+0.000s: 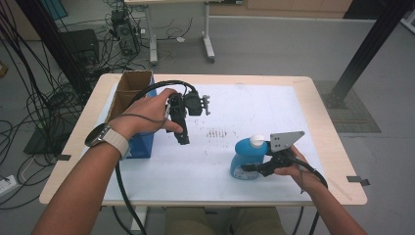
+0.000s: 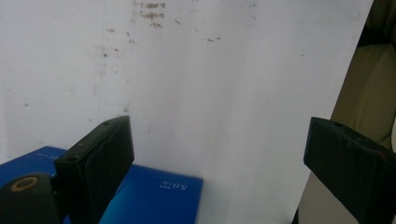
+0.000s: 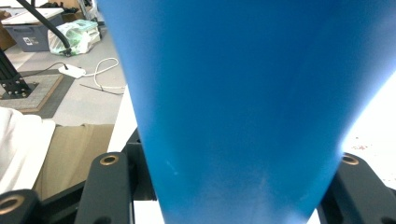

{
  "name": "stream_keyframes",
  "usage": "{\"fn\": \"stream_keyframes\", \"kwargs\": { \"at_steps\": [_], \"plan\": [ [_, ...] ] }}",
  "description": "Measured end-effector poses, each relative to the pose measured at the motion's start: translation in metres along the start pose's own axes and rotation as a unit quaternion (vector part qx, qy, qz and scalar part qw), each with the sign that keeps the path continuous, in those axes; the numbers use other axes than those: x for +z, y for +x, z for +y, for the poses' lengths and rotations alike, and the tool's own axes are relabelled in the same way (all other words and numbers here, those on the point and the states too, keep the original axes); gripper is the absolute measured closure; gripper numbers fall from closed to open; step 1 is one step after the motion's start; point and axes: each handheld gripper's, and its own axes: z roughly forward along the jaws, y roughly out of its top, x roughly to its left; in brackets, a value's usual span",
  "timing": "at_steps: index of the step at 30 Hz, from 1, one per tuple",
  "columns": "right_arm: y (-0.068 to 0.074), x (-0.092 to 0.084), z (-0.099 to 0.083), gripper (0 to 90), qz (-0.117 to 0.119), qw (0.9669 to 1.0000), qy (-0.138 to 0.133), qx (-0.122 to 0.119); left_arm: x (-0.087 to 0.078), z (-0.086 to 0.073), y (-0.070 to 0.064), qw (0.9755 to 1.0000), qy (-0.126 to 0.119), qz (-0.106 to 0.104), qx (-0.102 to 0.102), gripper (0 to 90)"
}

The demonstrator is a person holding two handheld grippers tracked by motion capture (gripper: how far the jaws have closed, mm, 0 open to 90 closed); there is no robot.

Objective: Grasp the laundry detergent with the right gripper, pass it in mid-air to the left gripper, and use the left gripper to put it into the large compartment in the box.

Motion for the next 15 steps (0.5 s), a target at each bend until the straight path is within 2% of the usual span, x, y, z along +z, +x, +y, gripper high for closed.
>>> {"fn": "stream_keyframes", "kwargs": {
  "at_steps": [15],
  "plan": [
    [0.0003,0.0001,0.0029,42.9,0.0,1.0,0.008,-0.003,-0.0024,0.0002,-0.0017,1.0,-0.004,0.0,-0.002,8.8]
  ]
}}
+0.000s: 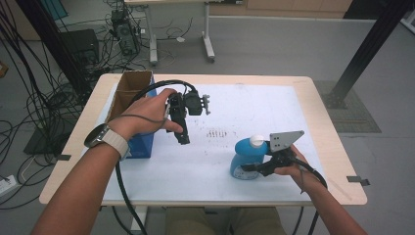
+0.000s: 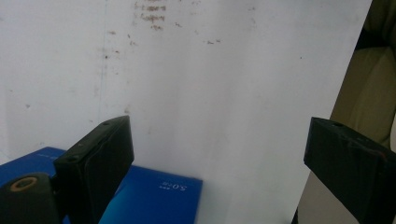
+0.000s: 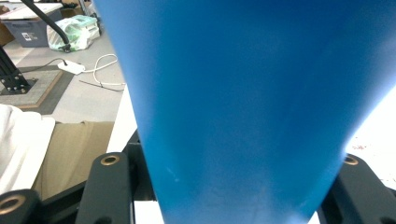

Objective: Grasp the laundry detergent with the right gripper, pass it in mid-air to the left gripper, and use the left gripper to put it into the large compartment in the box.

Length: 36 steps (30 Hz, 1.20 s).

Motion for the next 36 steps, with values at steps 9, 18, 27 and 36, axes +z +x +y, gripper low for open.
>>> {"fn": "stream_keyframes", "kwargs": {
  "at_steps": [9,18,27,36],
  "plan": [
    [0.001,-0.001,0.003,43.0,0.003,1.0,0.006,0.002,-0.004,0.003,-0.003,1.0,-0.009,0.0,0.0,8.2],
    [0.002,-0.004,0.009,43.0,0.01,0.9999,0.007,0.006,-0.016,0.01,-0.008,0.9996,-0.028,-0.001,-0.006,7.5],
    [0.002,-0.008,0.02,42.9,0.019,0.9997,0.004,0.012,-0.028,0.02,-0.016,0.9995,-0.031,-0.009,0.003,6.8],
    [-0.002,-0.011,0.038,42.9,0.029,0.9995,0.009,0.008,-0.038,0.031,-0.019,0.9992,-0.034,-0.015,0.015,4.9]
  ]
}}
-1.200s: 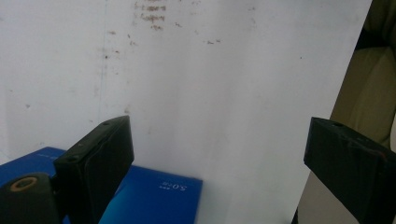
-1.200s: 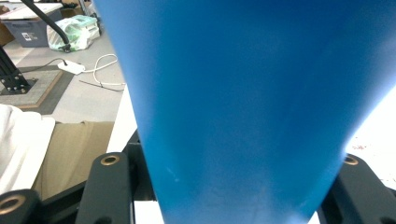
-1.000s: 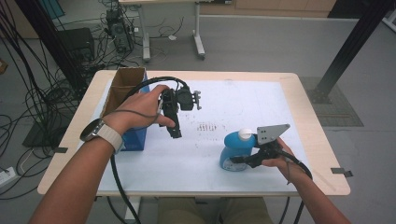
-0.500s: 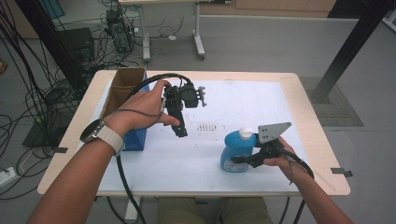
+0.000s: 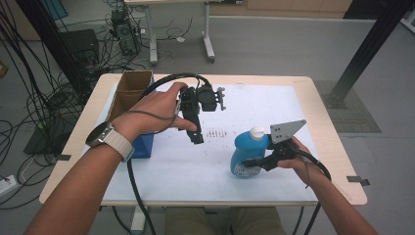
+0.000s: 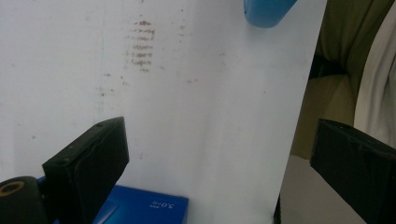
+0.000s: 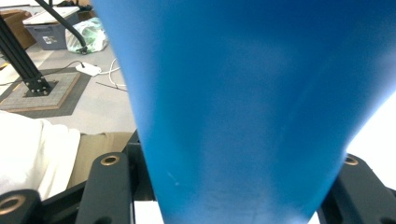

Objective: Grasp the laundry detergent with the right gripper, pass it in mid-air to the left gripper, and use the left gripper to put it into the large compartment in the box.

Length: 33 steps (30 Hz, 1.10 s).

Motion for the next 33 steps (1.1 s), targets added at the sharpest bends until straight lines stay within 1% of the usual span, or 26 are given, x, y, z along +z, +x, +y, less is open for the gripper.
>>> {"fn": "stream_keyframes", "kwargs": {
  "at_steps": [2,8,10,18,23,26,28,33],
  "plan": [
    [0.0,0.0,0.004,42.9,0.003,1.0,0.002,-0.002,-0.001,0.003,-0.001,1.0,0.0,-0.004,0.005,5.0],
    [-0.002,0.001,0.014,42.9,0.009,0.9999,0.007,-0.003,-0.006,0.01,-0.002,0.9998,-0.007,-0.013,0.011,5.1],
    [-0.002,0.001,0.016,42.9,0.01,0.9999,0.007,-0.002,-0.007,0.012,-0.003,0.9998,-0.007,-0.018,0.009,5.1],
    [-0.004,0.006,0.026,43.0,0.019,0.9998,0.009,-0.003,-0.014,0.021,-0.003,0.9996,-0.015,-0.02,0.011,5.1],
    [-0.006,0.009,0.035,43.0,0.024,0.9997,0.01,-0.005,-0.02,0.027,-0.002,0.9994,-0.017,-0.027,0.014,4.9],
    [-0.008,0.011,0.04,43.0,0.023,0.9996,0.012,-0.01,-0.023,0.032,-0.002,0.9992,-0.017,-0.029,0.021,4.9],
    [-0.011,0.013,0.045,43.0,0.025,0.9996,0.013,-0.011,-0.024,0.035,-0.002,0.9992,-0.017,-0.029,0.023,5.0],
    [-0.013,0.016,0.052,43.0,0.028,0.9995,0.011,-0.011,-0.028,0.042,-0.001,0.9988,-0.023,-0.033,0.027,4.8]
  ]
}}
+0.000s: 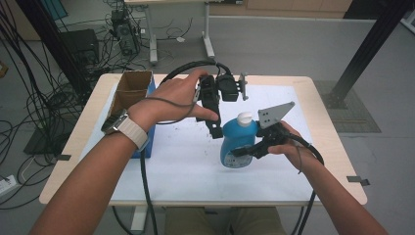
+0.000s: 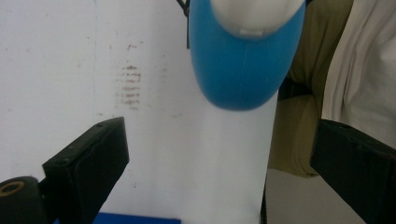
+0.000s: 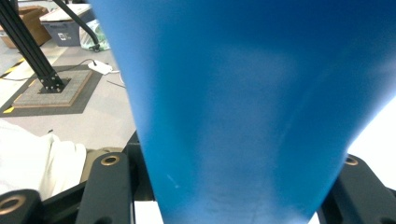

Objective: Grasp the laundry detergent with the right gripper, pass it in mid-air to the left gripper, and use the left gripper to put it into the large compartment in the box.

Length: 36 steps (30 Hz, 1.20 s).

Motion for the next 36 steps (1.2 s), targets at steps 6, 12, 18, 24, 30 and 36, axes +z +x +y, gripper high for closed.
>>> {"fn": "stream_keyframes", "kwargs": {
  "at_steps": [6,12,18,24,30,36],
  "plan": [
    [-0.004,0.005,0.01,43.1,0.003,1.0,0.003,-0.004,-0.002,0.006,0.001,1.0,-0.004,-0.004,0.002,5.0],
    [-0.006,0.009,0.013,43.1,0.005,1.0,0.006,-0.004,-0.004,0.008,0.002,1.0,-0.007,-0.006,-0.002,4.8],
    [-0.009,0.012,0.017,43.2,0.006,1.0,0.006,-0.005,-0.004,0.011,0.002,0.9999,-0.007,-0.008,-0.003,5.0],
    [-0.01,0.013,0.021,43.3,0.01,0.9999,0.004,-0.007,-0.003,0.013,0.003,0.9999,-0.005,-0.01,-0.004,5.2],
    [-0.011,0.015,0.023,43.3,0.012,0.9999,0.007,-0.003,-0.004,0.012,0.005,0.9999,-0.004,-0.009,-0.009,5.2],
    [-0.012,0.017,0.026,43.3,0.013,0.9999,0.008,-0.008,-0.001,0.014,0.005,0.9999,-0.001,-0.011,-0.007,5.1]
  ]
}}
